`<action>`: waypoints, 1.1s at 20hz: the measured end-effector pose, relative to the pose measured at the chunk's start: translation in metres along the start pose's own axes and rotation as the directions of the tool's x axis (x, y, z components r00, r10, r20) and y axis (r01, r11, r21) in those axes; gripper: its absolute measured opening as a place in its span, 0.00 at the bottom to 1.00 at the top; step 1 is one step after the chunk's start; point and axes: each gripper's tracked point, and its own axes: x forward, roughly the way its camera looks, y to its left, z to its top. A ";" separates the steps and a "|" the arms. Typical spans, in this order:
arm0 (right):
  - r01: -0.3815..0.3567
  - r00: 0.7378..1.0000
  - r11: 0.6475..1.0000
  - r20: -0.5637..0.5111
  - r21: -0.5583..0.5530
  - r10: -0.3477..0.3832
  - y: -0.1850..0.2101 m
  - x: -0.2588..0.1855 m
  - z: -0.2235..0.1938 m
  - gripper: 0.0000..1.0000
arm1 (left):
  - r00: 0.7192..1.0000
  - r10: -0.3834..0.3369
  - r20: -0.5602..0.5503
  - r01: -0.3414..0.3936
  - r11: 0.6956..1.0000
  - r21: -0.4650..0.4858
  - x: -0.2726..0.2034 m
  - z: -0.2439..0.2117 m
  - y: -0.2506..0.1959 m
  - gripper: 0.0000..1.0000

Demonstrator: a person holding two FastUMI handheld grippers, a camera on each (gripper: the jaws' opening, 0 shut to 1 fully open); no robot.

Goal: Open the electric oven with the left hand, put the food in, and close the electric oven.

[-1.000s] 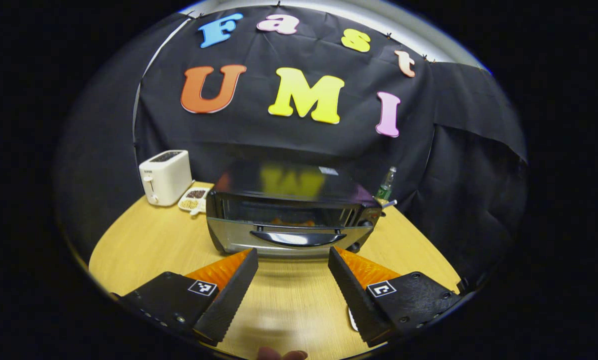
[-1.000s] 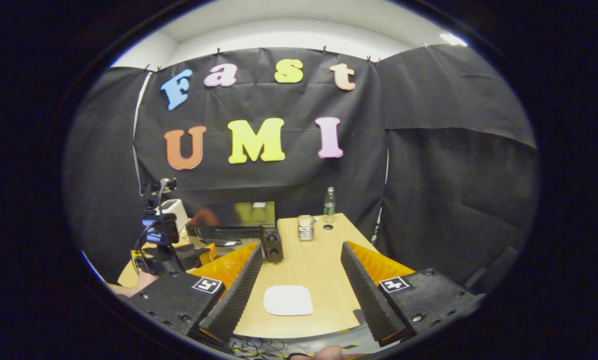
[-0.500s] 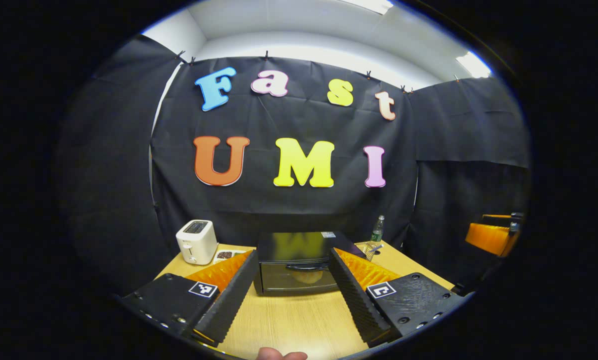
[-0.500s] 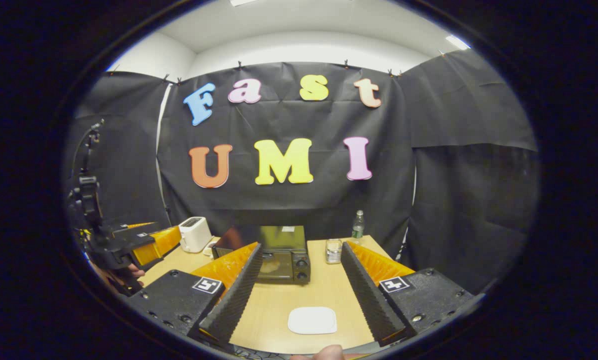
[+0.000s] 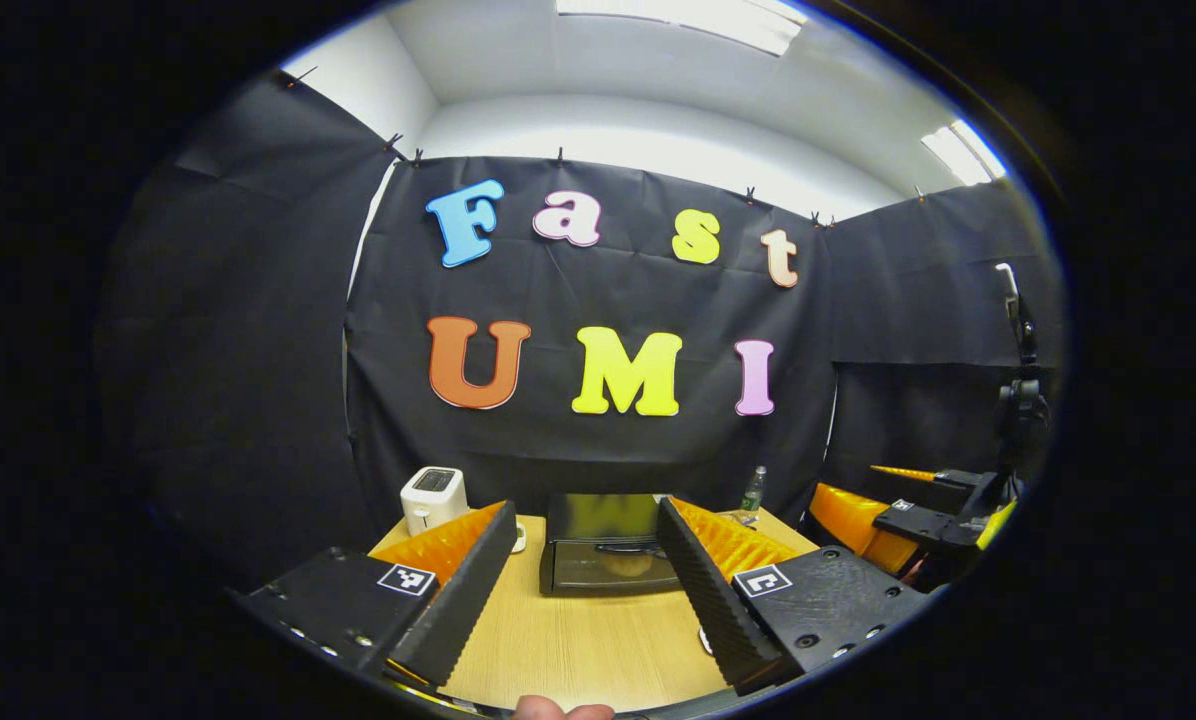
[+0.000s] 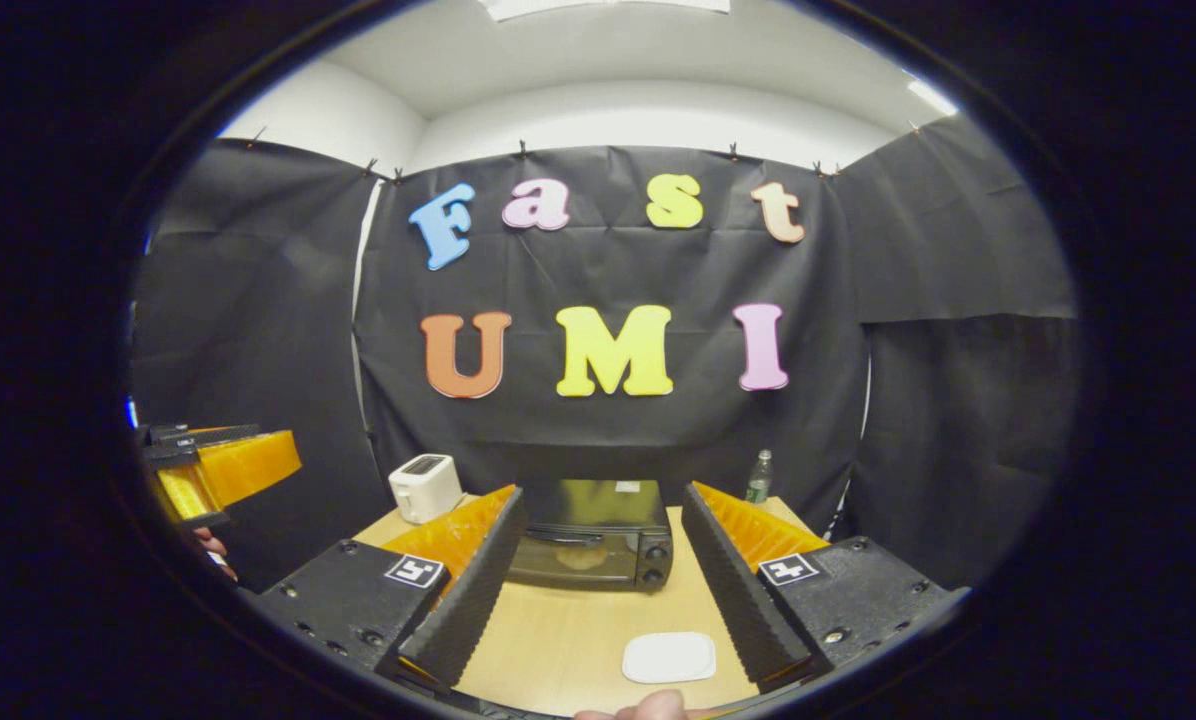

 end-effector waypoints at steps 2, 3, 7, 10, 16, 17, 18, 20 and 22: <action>-0.021 1.000 1.000 -0.010 0.019 0.021 0.014 -0.005 -0.005 0.91 | 1.000 0.020 0.010 -0.020 1.000 0.005 -0.010 0.004 0.007 0.93; -0.024 1.000 0.999 -0.017 0.034 0.025 0.019 -0.008 -0.007 0.91 | 1.000 0.026 0.012 -0.026 1.000 0.003 -0.014 0.004 0.008 0.93; -0.007 0.999 0.998 -0.033 0.060 0.009 0.024 -0.020 -0.015 0.91 | 0.999 0.045 0.024 -0.045 0.999 0.009 -0.025 0.003 0.013 0.93; -0.009 1.000 0.999 -0.024 0.034 0.010 0.027 -0.025 -0.013 0.91 | 0.999 0.044 0.026 -0.044 0.999 0.007 -0.028 0.001 0.014 0.93; -0.010 1.000 0.999 -0.021 0.037 0.011 0.032 -0.022 -0.015 0.91 | 0.999 0.054 0.010 -0.054 0.998 -0.012 -0.029 -0.008 0.021 0.93; -0.012 1.000 0.999 -0.017 0.039 0.012 0.035 -0.024 -0.013 0.91 | 0.999 0.051 0.010 -0.050 0.999 -0.017 -0.030 -0.009 0.020 0.93; -0.017 1.000 0.999 -0.015 0.046 0.017 0.039 -0.022 -0.015 0.91 | 0.999 0.046 0.010 -0.045 0.999 -0.020 -0.030 -0.009 0.020 0.93; -0.027 0.999 0.999 -0.021 0.040 0.028 0.046 -0.024 -0.017 0.91 | 0.999 0.039 0.011 -0.039 0.999 -0.023 -0.031 -0.010 0.020 0.93; -0.034 0.999 0.999 -0.021 0.036 0.034 0.050 -0.021 -0.019 0.91 | 0.999 0.044 0.010 -0.044 0.999 -0.021 -0.031 -0.013 0.023 0.93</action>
